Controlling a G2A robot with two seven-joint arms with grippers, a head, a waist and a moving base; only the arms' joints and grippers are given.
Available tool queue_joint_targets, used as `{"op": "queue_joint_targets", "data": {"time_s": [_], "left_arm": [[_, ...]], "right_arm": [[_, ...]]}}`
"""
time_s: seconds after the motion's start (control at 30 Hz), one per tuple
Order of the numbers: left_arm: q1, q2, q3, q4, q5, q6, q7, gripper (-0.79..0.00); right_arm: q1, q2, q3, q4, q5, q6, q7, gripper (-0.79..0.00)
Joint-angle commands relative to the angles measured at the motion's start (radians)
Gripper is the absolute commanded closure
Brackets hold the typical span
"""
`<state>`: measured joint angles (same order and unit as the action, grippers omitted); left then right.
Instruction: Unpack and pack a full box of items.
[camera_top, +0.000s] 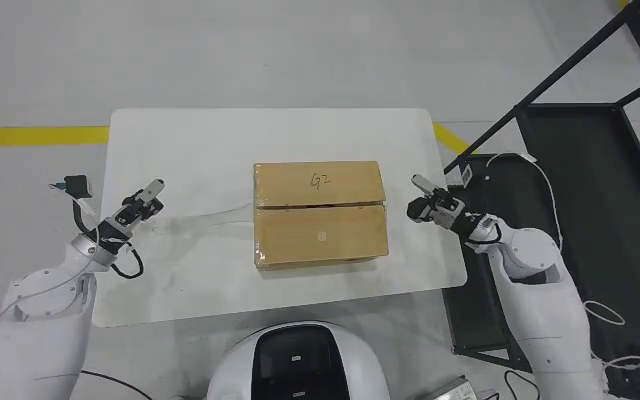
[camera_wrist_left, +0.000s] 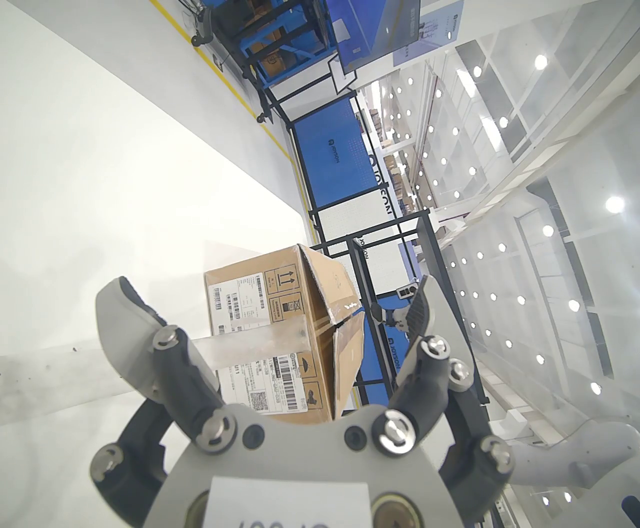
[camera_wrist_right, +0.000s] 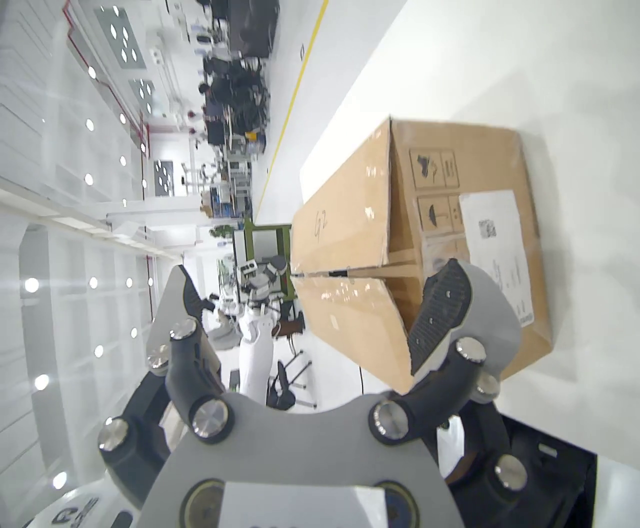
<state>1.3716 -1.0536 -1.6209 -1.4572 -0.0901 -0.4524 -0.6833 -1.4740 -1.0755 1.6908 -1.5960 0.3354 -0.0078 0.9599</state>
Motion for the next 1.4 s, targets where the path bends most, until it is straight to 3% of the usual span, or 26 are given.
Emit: {"op": "queue_joint_targets", "data": {"time_s": [0.0,0.13,0.23,0.77,0.9,1.1,1.37], "left_arm": [[0.000,0.000,0.000,0.000,0.000,0.000,0.000,-0.785],[0.000,0.000,0.000,0.000,0.000,0.000,0.000,-0.785],[0.000,0.000,0.000,0.000,0.000,0.000,0.000,-0.785],[0.000,0.000,0.000,0.000,0.000,0.000,0.000,-0.785],[0.000,0.000,0.000,0.000,0.000,0.000,0.000,-0.785],[0.000,0.000,0.000,0.000,0.000,0.000,0.000,-0.785],[0.000,0.000,0.000,0.000,0.000,0.000,0.000,-0.785]], "right_arm": [[0.037,0.008,-0.001,0.046,0.027,0.017,0.154,-0.785],[0.123,0.024,-0.031,0.137,-0.001,0.021,0.370,-0.785],[0.176,0.025,-0.061,0.196,-0.002,0.000,0.404,-0.785],[0.176,0.025,-0.061,0.193,-0.006,-0.007,0.392,-0.785],[0.163,0.022,-0.088,0.184,-0.003,-0.105,0.350,-0.785],[0.214,0.018,-0.144,0.293,-0.014,-0.216,0.335,-0.785],[0.275,0.009,-0.202,0.387,0.050,-0.296,0.344,-0.785]]}}
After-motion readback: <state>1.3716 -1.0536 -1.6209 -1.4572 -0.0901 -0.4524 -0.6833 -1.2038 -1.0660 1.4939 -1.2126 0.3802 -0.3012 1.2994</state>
